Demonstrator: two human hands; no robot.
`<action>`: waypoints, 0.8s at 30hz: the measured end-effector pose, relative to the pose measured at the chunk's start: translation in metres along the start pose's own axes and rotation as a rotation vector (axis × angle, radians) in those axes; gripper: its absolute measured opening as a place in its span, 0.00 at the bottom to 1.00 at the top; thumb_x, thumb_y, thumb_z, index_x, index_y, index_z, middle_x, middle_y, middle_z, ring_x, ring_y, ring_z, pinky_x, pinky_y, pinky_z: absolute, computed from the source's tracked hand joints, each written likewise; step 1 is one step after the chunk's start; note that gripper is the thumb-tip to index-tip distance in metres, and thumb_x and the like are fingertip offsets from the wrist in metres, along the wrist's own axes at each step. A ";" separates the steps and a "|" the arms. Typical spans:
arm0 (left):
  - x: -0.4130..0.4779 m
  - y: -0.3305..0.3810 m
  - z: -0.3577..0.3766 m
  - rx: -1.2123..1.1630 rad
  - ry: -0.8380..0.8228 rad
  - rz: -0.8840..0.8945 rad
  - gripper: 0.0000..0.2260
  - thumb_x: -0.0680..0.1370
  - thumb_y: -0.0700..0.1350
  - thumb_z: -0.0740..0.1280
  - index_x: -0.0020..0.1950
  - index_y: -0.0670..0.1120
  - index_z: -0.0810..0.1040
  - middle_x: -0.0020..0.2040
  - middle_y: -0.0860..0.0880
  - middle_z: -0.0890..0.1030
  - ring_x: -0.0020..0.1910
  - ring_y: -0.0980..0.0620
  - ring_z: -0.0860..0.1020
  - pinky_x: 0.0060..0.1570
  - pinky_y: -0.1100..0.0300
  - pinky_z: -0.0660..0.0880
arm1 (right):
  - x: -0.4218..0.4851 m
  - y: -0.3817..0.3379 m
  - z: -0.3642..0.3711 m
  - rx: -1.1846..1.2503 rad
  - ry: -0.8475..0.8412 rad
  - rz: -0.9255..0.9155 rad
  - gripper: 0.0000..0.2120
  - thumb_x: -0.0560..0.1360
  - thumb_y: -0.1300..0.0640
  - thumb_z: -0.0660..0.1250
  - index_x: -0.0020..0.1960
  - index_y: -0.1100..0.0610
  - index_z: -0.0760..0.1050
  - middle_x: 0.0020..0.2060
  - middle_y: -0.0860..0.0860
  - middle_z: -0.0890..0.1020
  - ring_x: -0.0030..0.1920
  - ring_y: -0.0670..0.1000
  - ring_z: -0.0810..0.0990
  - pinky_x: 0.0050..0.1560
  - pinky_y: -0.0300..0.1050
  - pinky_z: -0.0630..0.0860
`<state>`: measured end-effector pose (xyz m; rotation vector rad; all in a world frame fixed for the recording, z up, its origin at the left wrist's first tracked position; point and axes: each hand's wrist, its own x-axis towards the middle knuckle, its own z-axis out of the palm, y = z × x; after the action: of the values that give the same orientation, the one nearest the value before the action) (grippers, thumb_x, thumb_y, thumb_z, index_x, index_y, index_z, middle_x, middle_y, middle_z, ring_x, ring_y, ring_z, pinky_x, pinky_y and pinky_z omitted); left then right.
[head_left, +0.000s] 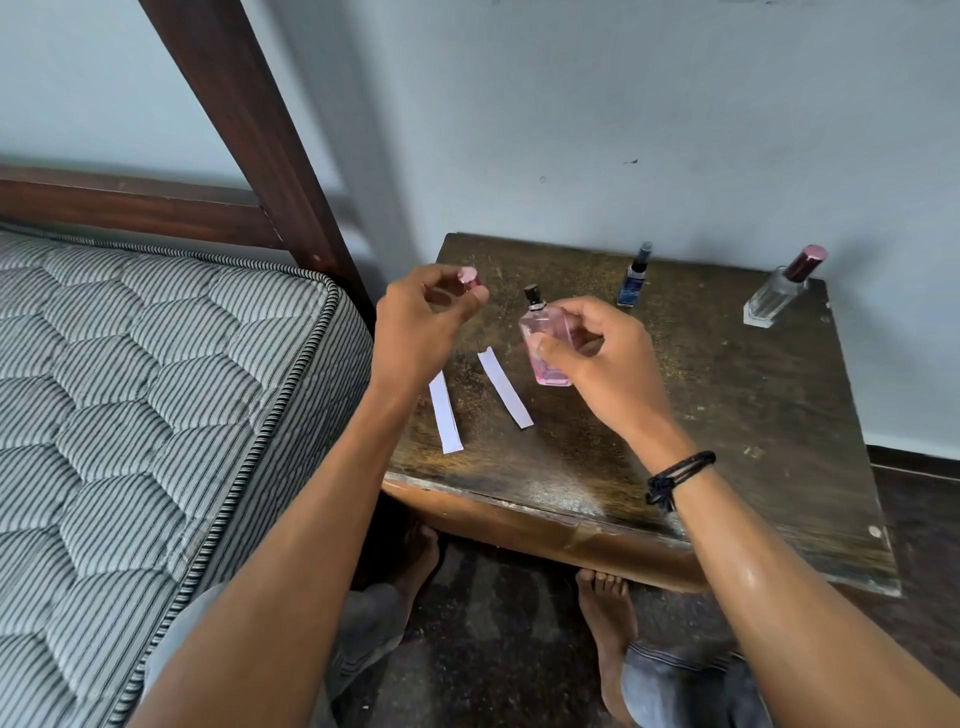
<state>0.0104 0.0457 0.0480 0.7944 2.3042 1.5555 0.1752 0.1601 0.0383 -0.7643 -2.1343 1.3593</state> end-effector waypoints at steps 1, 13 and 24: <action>0.000 -0.003 0.002 0.106 -0.002 0.010 0.11 0.75 0.49 0.76 0.56 0.50 0.85 0.46 0.55 0.84 0.43 0.59 0.79 0.51 0.56 0.80 | 0.000 0.000 0.000 0.000 0.007 0.000 0.10 0.75 0.53 0.75 0.55 0.47 0.81 0.45 0.42 0.84 0.45 0.40 0.81 0.45 0.30 0.74; -0.006 -0.017 0.012 0.553 -0.024 0.083 0.11 0.76 0.49 0.74 0.58 0.52 0.82 0.46 0.54 0.84 0.52 0.47 0.79 0.51 0.47 0.79 | 0.003 0.004 -0.005 -0.069 0.096 0.059 0.14 0.73 0.48 0.75 0.54 0.50 0.74 0.50 0.40 0.80 0.49 0.40 0.78 0.47 0.42 0.75; -0.008 -0.016 0.010 0.584 -0.086 0.043 0.18 0.73 0.51 0.76 0.61 0.54 0.78 0.53 0.55 0.83 0.59 0.49 0.76 0.53 0.51 0.75 | 0.001 0.007 -0.010 -0.088 0.032 0.083 0.23 0.70 0.44 0.78 0.55 0.46 0.67 0.53 0.45 0.78 0.55 0.49 0.78 0.49 0.44 0.75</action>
<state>0.0174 0.0441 0.0292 1.0147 2.7158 0.8278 0.1821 0.1697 0.0360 -0.9130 -2.1703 1.2929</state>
